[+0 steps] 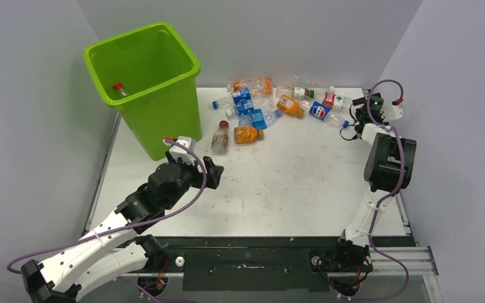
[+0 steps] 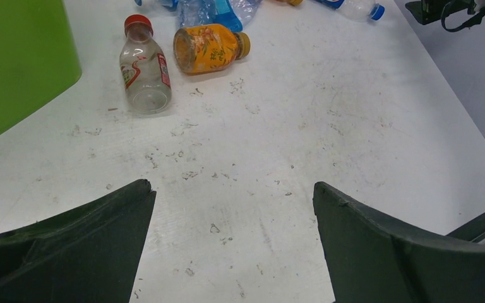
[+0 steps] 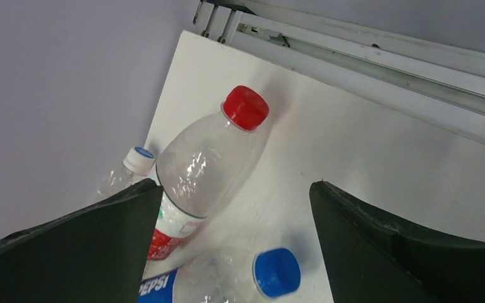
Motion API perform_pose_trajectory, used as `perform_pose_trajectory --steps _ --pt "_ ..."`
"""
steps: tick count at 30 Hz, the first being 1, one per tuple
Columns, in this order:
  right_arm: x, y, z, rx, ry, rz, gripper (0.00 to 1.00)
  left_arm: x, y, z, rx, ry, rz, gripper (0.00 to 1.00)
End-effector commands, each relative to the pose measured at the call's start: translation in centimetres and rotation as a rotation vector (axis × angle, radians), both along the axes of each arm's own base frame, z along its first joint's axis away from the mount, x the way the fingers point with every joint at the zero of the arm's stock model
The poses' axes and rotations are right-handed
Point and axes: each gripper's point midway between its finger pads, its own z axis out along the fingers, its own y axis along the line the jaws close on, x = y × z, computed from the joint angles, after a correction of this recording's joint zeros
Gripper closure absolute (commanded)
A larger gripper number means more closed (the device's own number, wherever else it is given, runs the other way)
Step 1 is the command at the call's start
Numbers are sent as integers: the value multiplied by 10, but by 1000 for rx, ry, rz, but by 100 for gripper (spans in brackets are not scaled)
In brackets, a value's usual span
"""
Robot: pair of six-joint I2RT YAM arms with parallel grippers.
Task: Put the plastic bottles in the bin
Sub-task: Pick up the plastic bottle from the corner of the board.
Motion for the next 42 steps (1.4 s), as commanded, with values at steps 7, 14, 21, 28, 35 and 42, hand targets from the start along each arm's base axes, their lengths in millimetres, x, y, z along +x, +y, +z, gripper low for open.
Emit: perform_pose_trajectory --steps 7,14,21,28,35,42 --pt "65 -20 5 124 -206 3 10 9 -10 -4 37 -12 -20 4" --pt "73 -33 -16 222 -245 -57 10 14 -7 -7 45 -6 -5 4" --pt "84 -39 -44 306 -238 -95 7 18 -6 -14 62 8 9 4" --pt "93 -32 -65 351 -220 -58 12 20 -7 -19 73 23 9 4" --pt "87 -22 -85 365 -171 -18 40 20 -7 -18 68 24 8 4" --pt "78 -13 -88 371 -154 21 64 18 -7 -16 59 23 5 4"
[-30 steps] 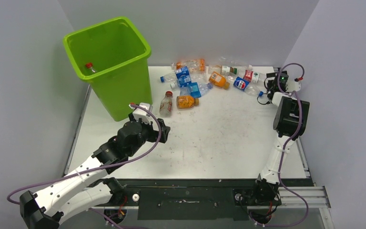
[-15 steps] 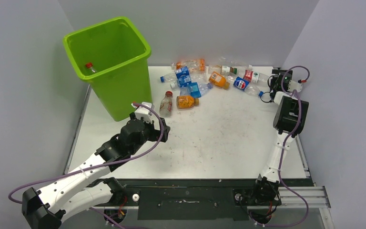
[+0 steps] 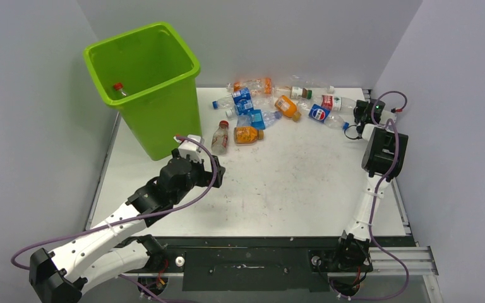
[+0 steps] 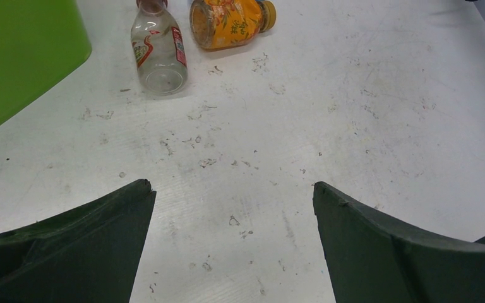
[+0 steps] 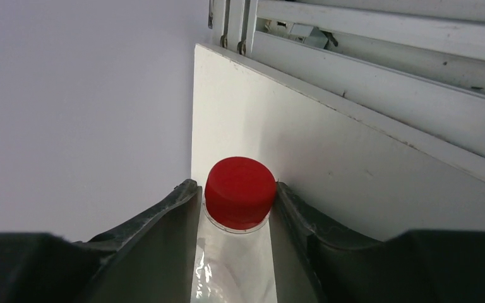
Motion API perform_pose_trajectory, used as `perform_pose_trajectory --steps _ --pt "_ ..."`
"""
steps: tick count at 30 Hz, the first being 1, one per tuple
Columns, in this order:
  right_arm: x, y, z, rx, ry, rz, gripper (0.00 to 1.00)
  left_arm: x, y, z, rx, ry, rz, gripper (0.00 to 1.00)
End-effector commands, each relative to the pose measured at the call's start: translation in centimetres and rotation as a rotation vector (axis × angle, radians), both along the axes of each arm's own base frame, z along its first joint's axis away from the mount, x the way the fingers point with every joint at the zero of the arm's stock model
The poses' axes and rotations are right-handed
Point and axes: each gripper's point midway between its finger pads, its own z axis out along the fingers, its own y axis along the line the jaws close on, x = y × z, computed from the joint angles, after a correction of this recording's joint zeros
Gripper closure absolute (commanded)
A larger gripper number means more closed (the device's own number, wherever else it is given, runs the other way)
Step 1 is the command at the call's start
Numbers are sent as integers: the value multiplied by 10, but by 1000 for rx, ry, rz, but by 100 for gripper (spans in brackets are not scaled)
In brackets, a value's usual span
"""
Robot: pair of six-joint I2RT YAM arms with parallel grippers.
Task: Put the plastic bottles in the bin
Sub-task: Pick up the plastic bottle from the corner of the board.
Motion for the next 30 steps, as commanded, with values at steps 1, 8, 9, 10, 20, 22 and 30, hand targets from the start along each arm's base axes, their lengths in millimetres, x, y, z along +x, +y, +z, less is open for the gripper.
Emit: perform_pose_trajectory --steps 1,8,9,10,20,22,30 --pt "-15 11 -25 10 67 49 67 3 -5 20 -53 -51 -11 4" --pt "-23 13 15 -16 2 58 90 1 -4 30 -87 -70 -14 4" --pt "-24 13 24 -19 -14 56 92 0 -4 32 -95 -74 -15 4" --pt "-26 13 37 -24 -33 52 94 -1 -4 33 -102 -78 -16 4" --pt "-43 23 147 -3 -273 34 95 -8 0 51 -173 -123 -20 4" --pt "-45 29 174 -9 -327 57 95 -9 1 53 -182 -129 -21 4" --pt "-92 123 269 -288 -439 295 95 -11 6 66 -223 -181 -11 4"
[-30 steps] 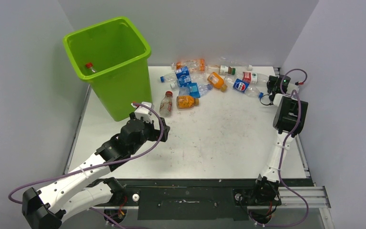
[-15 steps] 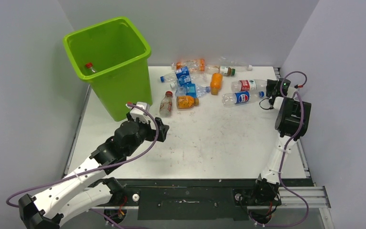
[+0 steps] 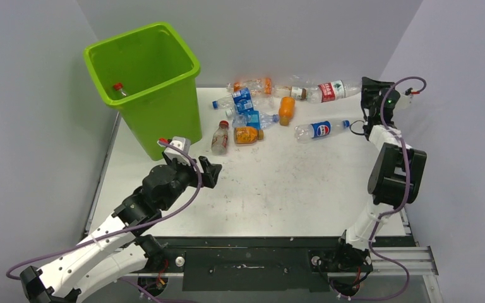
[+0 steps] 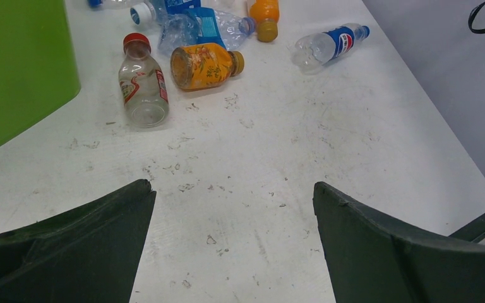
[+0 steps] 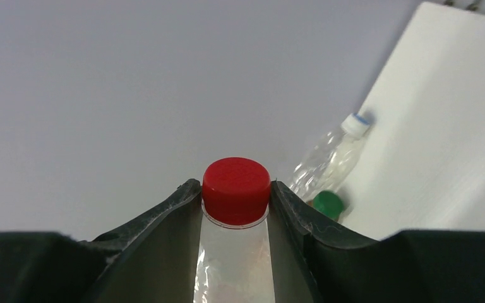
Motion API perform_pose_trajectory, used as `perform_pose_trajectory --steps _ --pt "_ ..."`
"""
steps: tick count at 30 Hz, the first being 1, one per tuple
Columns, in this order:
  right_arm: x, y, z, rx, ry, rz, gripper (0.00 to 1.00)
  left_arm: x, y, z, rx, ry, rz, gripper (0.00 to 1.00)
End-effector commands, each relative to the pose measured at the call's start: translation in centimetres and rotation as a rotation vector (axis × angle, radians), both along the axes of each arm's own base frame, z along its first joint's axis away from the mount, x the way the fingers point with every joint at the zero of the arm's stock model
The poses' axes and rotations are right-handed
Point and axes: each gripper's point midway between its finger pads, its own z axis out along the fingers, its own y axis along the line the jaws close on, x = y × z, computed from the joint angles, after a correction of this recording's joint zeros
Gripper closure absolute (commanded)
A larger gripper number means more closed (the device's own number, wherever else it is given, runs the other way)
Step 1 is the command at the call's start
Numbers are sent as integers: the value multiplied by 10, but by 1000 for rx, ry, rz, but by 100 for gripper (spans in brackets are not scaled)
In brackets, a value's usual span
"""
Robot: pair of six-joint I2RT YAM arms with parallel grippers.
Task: Put the plastic bottles in the bin
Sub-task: Pick up the plastic bottle from the corner of the board, then place the plastic bottle in the trash bin.
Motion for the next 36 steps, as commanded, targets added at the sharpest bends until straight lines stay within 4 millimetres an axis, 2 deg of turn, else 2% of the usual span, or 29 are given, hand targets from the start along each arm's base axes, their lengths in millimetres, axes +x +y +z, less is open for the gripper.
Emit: perform_pose_trajectory --steps 1,2,3,5,10,15,17,19,22,24,32,34,36 --pt "-44 93 108 -303 -211 174 95 0 1 29 -88 -90 3 4" --pt "-53 112 108 -342 -216 206 95 0 2 31 -93 -101 2 4" --pt "-71 133 122 -381 -252 241 95 -1 2 33 -99 -113 0 4" --pt "-99 169 133 -449 -309 346 95 -4 4 39 -115 -142 -4 4" --pt "-178 246 146 -608 -411 601 95 -16 -2 62 -223 -233 -76 4" --pt "-263 323 147 -647 -559 933 95 -39 -33 102 -364 -315 -280 4" --pt "-299 354 142 -626 -621 1063 95 -45 -49 110 -384 -296 -367 4" --pt "-328 374 139 -590 -681 1142 95 -52 -68 110 -379 -265 -468 4" --pt "-361 393 139 -548 -755 1232 95 -59 -94 99 -366 -195 -599 4" --pt "-371 398 139 -539 -782 1254 95 -63 -106 93 -371 -152 -658 4" --pt "-382 404 149 -492 -871 1270 95 -79 -126 82 -404 -69 -807 4" --pt "-382 405 151 -482 -882 1267 95 -80 -128 81 -412 -59 -820 1" --pt "-382 407 152 -478 -885 1267 95 -83 -130 84 -431 -60 -841 10"
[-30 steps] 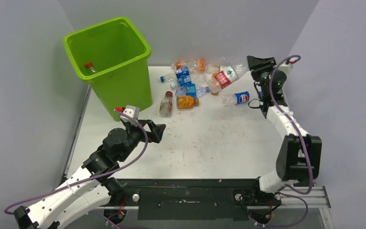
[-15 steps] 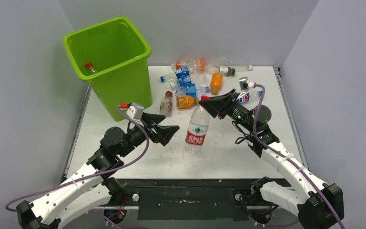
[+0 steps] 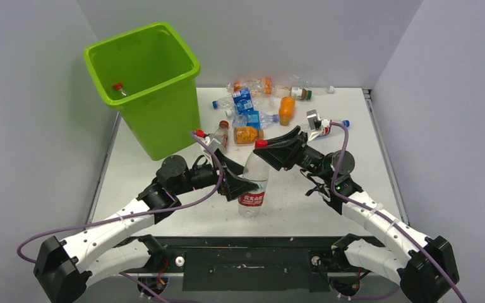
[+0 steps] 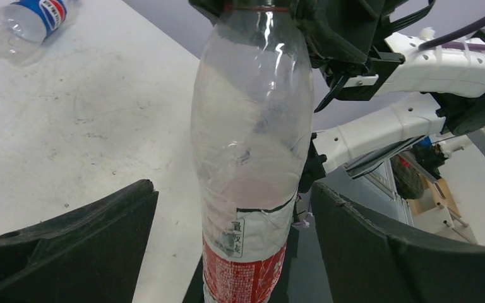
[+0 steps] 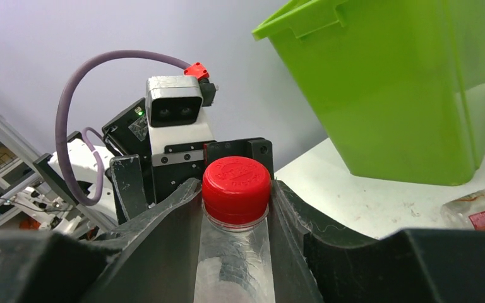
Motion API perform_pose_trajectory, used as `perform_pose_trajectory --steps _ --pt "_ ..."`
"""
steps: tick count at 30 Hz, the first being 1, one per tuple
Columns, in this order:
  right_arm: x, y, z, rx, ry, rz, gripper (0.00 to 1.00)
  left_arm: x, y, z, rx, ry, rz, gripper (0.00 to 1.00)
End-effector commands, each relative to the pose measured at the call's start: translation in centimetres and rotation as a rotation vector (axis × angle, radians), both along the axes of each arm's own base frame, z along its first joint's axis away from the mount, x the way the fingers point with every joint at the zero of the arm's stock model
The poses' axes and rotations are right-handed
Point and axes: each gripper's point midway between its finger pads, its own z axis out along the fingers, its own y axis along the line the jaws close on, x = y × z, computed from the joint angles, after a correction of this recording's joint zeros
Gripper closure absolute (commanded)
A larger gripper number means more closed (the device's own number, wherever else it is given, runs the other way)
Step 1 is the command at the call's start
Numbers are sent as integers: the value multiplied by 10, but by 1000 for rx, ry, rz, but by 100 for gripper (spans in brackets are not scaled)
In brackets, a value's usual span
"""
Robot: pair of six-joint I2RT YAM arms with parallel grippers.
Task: Put the plastic bottles in the bin
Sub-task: Place the plastic bottle in the trash bin.
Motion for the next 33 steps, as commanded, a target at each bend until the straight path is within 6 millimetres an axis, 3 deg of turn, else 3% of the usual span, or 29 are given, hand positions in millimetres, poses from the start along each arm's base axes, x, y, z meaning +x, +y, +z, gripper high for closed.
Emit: perform_pose_trajectory --steps 1,3,6,7,10,11,13,15,20,27,33 --pt "-10 1 20 68 -83 29 95 -16 -8 43 -128 -68 -105 15" --pt "-10 2 21 70 -81 25 95 -20 -10 47 -148 -69 -133 25" --pt "-9 2 22 60 -71 16 93 -21 -12 49 -166 -67 -154 49" --pt "-8 2 22 52 -65 11 86 -22 -12 50 -172 -70 -157 56" --pt "-14 -3 27 35 -68 2 41 -22 -9 57 -206 -89 -144 66" --pt "-16 -5 27 27 -71 -3 31 -22 -7 61 -221 -98 -135 68" --pt "-22 -11 26 -2 -67 -22 17 -20 -2 69 -246 -116 -101 71" --pt "-30 -17 18 -48 -58 -25 10 -16 3 76 -267 -133 -57 72" --pt "-60 -22 -3 -106 -42 63 7 -7 15 89 -312 -161 34 73" --pt "-84 -8 -20 -91 -10 190 9 -5 9 91 -315 -146 12 73" --pt "-74 21 -42 -180 9 149 18 -4 6 93 -319 -133 9 73"
